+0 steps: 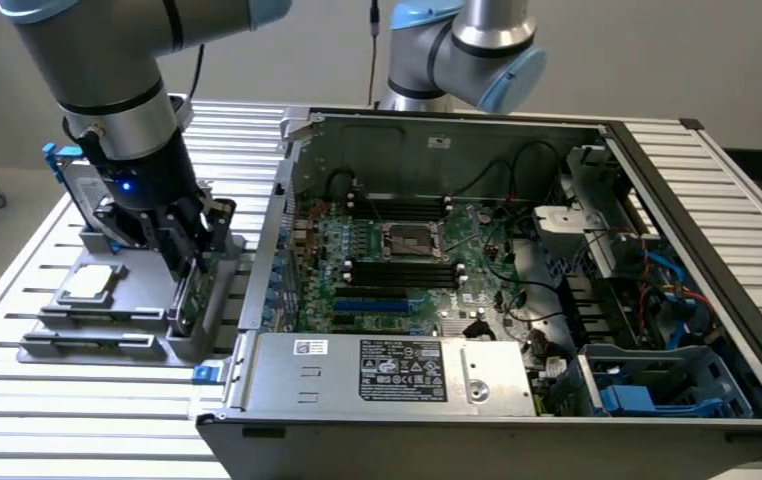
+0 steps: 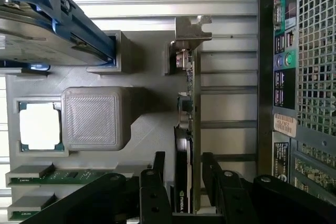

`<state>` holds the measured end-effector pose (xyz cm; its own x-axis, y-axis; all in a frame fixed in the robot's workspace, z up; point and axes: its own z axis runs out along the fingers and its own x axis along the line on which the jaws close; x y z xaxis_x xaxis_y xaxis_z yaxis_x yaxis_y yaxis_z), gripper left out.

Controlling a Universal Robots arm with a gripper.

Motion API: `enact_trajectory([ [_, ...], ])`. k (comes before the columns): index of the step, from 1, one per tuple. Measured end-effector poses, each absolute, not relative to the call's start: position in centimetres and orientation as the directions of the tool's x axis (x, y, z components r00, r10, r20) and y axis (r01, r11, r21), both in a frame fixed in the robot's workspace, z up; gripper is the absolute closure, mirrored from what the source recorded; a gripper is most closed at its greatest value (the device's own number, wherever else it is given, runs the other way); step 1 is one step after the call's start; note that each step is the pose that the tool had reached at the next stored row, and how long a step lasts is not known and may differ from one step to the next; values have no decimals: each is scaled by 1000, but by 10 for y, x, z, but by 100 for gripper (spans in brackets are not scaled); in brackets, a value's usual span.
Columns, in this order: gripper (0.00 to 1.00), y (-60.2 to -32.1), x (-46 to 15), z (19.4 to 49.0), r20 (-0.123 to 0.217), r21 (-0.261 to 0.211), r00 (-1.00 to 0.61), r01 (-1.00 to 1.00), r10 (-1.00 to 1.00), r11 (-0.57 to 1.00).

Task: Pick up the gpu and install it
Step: 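Pick up the gpu and move the gpu toward the slot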

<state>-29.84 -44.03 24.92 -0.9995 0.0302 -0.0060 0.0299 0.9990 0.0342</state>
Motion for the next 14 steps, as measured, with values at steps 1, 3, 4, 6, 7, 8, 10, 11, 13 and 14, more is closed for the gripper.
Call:
enact_trajectory([
  [1,58,-440,-298,249,-7,40,-1000,30,30,999],
  [3,58,-440,-298,248,-8,50,-1000,29,30,998],
  [4,58,-440,-298,248,-8,54,-1000,30,30,998],
  [6,58,-440,-298,247,-9,56,-1000,30,30,998],
  [7,58,-440,-298,247,-9,56,-1000,29,30,998],
  [8,58,-440,-298,246,-9,56,-1000,29,30,998],
  [10,58,-440,-298,244,-9,56,-1000,29,30,998],
  [11,58,-440,-298,243,-9,56,-1000,29,30,998],
  [13,58,-440,-298,241,-9,56,-1000,29,30,998],
  [14,58,-440,-298,241,-9,56,-1000,29,30,998],
])
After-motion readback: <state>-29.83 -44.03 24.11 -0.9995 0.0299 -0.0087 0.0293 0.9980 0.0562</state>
